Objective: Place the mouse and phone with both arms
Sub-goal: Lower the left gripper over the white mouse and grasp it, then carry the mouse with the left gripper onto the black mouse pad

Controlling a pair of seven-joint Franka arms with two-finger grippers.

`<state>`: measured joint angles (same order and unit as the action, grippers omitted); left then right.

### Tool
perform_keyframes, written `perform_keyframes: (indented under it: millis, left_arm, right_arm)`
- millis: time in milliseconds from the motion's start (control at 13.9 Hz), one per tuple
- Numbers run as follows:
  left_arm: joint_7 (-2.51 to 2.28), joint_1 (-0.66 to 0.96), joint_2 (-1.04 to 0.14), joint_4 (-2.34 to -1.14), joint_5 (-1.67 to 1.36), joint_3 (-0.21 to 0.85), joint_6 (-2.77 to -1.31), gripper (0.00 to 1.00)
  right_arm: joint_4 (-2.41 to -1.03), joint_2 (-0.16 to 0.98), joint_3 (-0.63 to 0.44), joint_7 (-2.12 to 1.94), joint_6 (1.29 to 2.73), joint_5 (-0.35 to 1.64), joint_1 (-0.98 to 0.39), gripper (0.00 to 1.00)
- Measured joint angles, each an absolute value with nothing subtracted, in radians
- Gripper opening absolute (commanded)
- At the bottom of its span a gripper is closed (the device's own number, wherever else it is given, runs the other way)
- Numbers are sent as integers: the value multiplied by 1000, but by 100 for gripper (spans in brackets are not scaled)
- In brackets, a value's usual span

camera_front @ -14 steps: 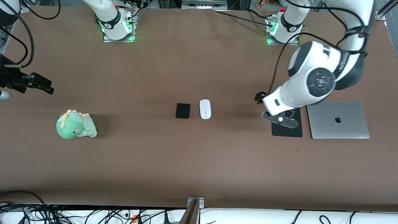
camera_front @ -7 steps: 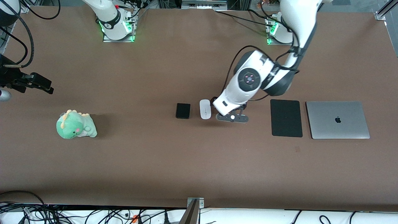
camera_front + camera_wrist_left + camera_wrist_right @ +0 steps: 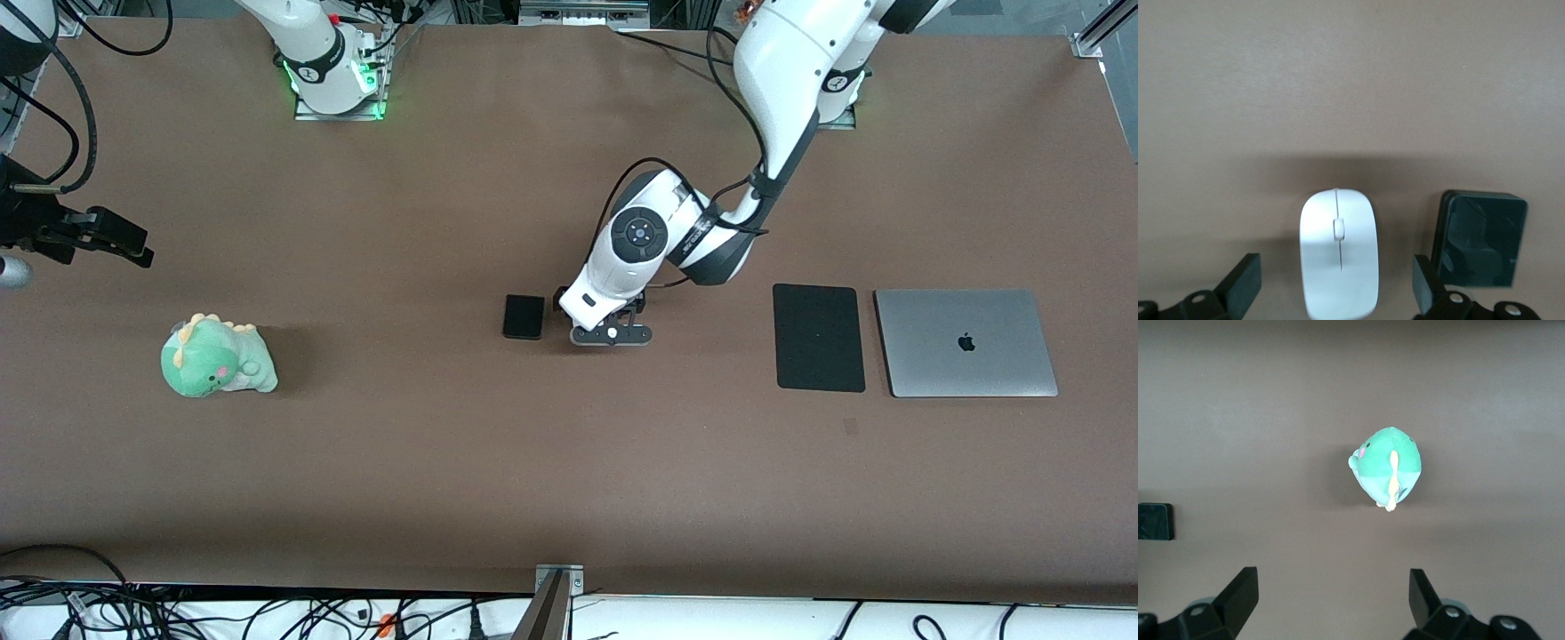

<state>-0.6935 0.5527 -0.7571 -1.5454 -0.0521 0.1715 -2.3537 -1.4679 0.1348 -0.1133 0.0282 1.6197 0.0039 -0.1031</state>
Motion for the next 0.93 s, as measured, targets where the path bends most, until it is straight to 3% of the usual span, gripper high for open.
perform_keyframes:
  millis: [359, 431, 574, 646, 933]
  left_arm:
    - [-701, 572, -811, -1545, 15, 170, -2375, 100]
    - [-701, 575, -812, -1545, 23, 170, -2375, 83]
    - [-701, 580, -813, -1545, 31, 170, -2375, 36]
    - [-701, 583, -813, -1545, 33, 170, -2375, 21]
    - [-701, 589, -815, -1542, 34, 169, -2375, 18]
  right_arm:
    - [-1468, 135, -114, 28, 1620, 4, -103, 100]
    - [-1468, 135, -114, 28, 1620, 4, -103, 100]
    - [-1468, 135, -114, 29, 1620, 4, -103, 100]
    - [-1468, 135, -114, 29, 1620, 4, -103, 100]
    - [-1468, 135, -114, 29, 1620, 4, -103, 100]
